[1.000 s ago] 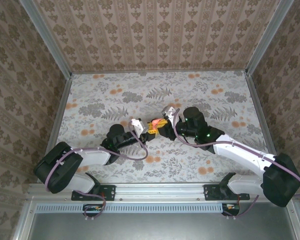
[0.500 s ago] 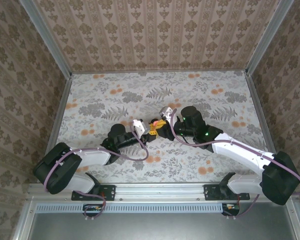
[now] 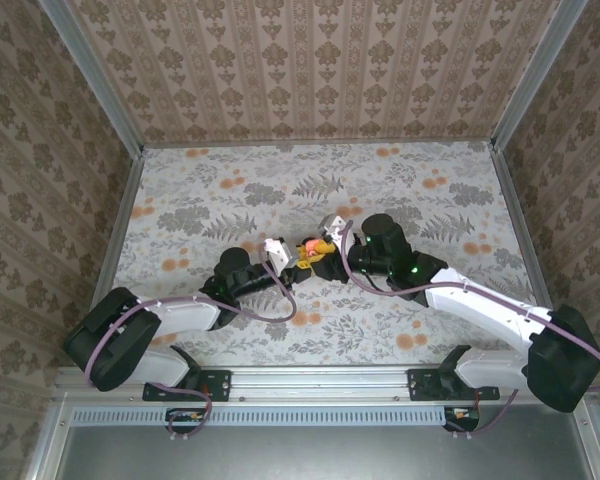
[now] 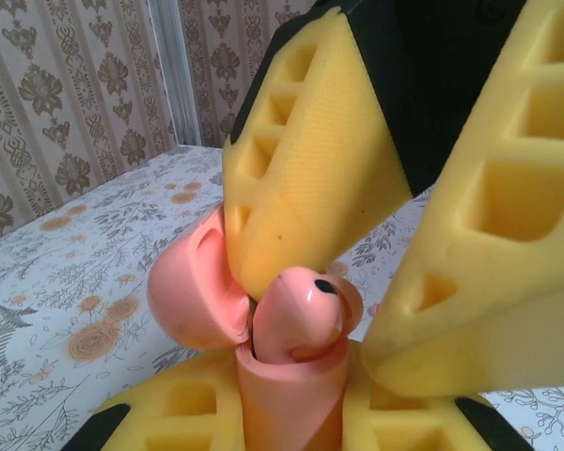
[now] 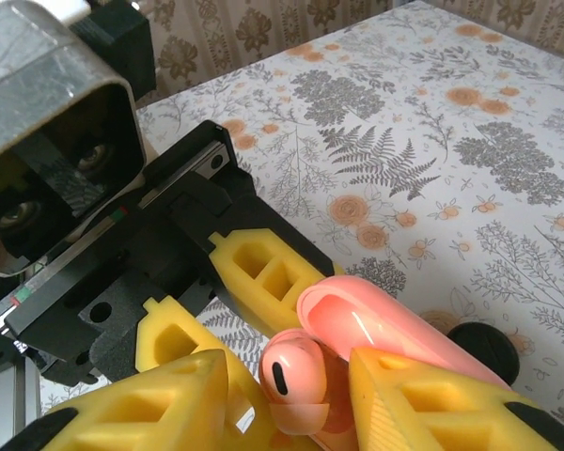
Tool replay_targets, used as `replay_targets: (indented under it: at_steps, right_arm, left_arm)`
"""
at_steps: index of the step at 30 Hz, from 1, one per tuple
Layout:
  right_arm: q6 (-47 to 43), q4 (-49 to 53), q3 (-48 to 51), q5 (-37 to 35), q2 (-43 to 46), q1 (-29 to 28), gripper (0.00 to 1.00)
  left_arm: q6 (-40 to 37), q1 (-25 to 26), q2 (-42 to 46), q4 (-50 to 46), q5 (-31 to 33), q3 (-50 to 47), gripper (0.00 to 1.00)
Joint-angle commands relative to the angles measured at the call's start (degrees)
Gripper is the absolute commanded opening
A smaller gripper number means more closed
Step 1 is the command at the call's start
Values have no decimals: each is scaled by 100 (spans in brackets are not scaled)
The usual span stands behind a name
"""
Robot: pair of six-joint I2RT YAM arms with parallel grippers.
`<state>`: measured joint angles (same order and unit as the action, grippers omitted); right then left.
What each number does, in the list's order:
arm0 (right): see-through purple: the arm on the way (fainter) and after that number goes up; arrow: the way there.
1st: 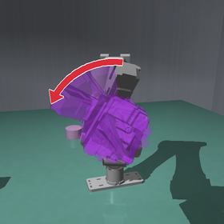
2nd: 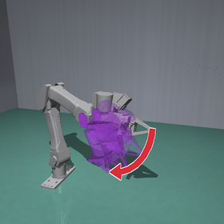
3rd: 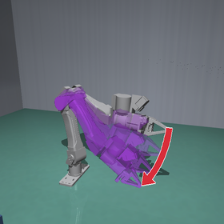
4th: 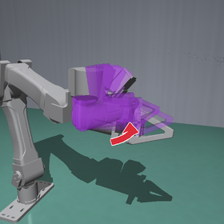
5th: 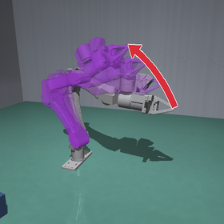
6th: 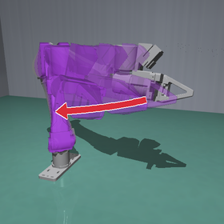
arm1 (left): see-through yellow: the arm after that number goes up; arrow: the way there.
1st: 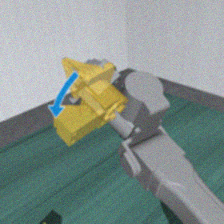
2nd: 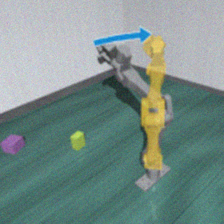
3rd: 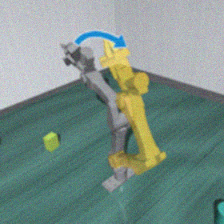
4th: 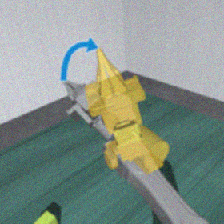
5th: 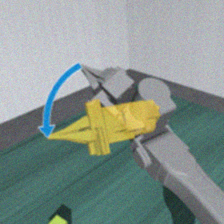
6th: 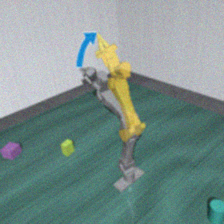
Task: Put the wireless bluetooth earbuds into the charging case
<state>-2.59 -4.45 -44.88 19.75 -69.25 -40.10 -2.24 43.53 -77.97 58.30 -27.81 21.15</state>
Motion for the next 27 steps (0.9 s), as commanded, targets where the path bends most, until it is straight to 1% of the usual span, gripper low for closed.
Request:
replay_targets:
  at_steps: [1,5,11,16,20,24,27]
  right_arm:
    - [93,-80,59,-244,227,-2,46]
    - [118,-81,68,-308,323,2,51]
    - [171,-91,67,-271,451,2,55]
    - [271,-178,78,-32,602,11,56]
    - [515,-428,155,339,784,102,57]
    - [802,-293,80,530,861,197,57]
    - [1235,214,-185,573,803,281,56]
  left_arm:
    - [-109,56,154,129,-41,54,16]
    - [-101,53,161,136,-43,53,16]
    - [-101,61,160,126,-28,39,17]
    - [-92,59,152,120,82,17,17]
    - [-91,58,169,115,137,13,17]
    - [-108,66,201,95,193,4,17]
    - [-139,68,228,19,319,-12,17]
